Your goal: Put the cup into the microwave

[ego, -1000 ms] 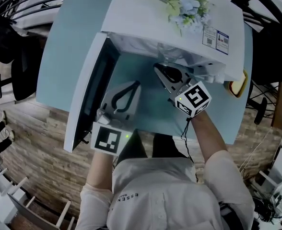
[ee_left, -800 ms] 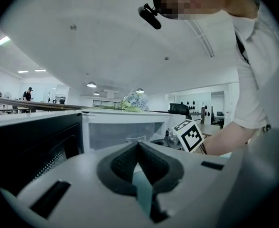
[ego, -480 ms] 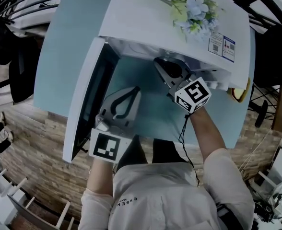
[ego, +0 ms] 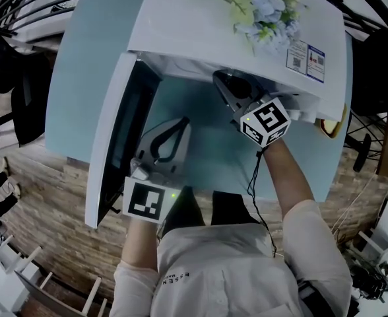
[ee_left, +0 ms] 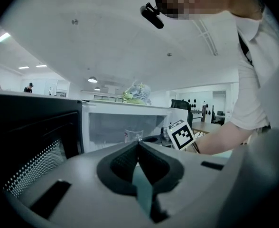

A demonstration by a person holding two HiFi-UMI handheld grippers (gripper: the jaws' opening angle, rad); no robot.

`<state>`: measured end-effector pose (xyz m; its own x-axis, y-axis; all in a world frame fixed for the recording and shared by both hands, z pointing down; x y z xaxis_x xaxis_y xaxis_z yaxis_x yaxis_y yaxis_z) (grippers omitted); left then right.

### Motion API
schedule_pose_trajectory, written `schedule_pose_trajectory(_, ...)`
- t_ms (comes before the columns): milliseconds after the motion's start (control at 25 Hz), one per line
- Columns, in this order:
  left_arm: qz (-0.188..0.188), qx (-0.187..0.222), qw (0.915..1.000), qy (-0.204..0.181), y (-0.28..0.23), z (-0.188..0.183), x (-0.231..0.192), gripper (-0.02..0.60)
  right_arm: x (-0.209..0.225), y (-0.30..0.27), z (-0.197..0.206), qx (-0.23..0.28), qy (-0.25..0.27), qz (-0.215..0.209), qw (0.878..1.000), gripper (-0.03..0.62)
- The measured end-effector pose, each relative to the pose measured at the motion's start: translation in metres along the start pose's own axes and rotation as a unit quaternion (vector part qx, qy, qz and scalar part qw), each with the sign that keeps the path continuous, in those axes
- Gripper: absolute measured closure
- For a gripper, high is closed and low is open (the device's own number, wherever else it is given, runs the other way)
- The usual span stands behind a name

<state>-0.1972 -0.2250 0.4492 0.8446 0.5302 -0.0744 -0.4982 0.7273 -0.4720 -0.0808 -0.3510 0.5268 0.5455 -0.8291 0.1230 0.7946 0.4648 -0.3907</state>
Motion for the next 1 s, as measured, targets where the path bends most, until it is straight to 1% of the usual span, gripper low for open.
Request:
schedule_pose_trajectory(120,0.0,-0.001,1.0,0.0,-0.002,0.001,0.0,0.58,0.002,-0.002,-0.001,0.001,-0.004,0.01,1.0,0.572)
schedule_pose_trajectory(240,0.002,0.0,1.0,-0.001,-0.003,0.001,0.002,0.58,0.004,0.0,0.0,0.001,-0.019,0.022,1.0,0.572)
schedule_pose_trajectory(400,0.004,-0.001,1.0,-0.001,-0.002,0.001,0.004,0.58,0.006,0.004,0.002,-0.005,-0.032,0.049,0.998,0.571)
schedule_pose_trajectory(440,0.005,-0.001,1.0,0.0,-0.001,0.001,0.005,0.58,0.006,0.005,0.003,-0.008,-0.035,0.056,0.998,0.563)
schedule_pose_trajectory(560,0.011,0.004,0.9999,0.0,0.002,0.001,0.008,0.58,0.003,0.008,0.008,-0.015,-0.044,0.071,0.996,0.442)
schedule_pose_trajectory(600,0.013,0.005,0.9999,-0.001,0.003,0.0,0.009,0.58,0.003,0.011,0.009,-0.014,-0.049,0.079,0.996,0.425)
schedule_pose_trajectory(760,0.016,0.009,0.9998,-0.003,0.006,-0.001,0.016,0.58,0.003,0.025,0.01,-0.006,-0.07,0.11,0.991,0.413)
schedule_pose_trajectory(880,0.019,0.011,0.9997,-0.008,0.008,-0.002,0.022,0.58,0.0,0.036,0.013,-0.013,-0.061,0.135,0.989,0.411)
schedule_pose_trajectory(1000,0.022,0.012,0.9997,-0.008,0.011,-0.001,0.03,0.58,-0.008,0.048,0.015,-0.015,-0.054,0.148,0.987,0.411)
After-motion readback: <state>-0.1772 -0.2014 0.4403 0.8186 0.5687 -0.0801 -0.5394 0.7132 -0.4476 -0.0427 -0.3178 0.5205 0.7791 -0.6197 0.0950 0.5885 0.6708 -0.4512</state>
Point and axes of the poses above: the fingertips, and each gripper's own axes: y backward along the fingers, x to its right, z out of its underside, the point moved 5 cm from there along y, backward along the fingers, and after that the axes turned 11 degrees about -x, right-handed, at the moved point
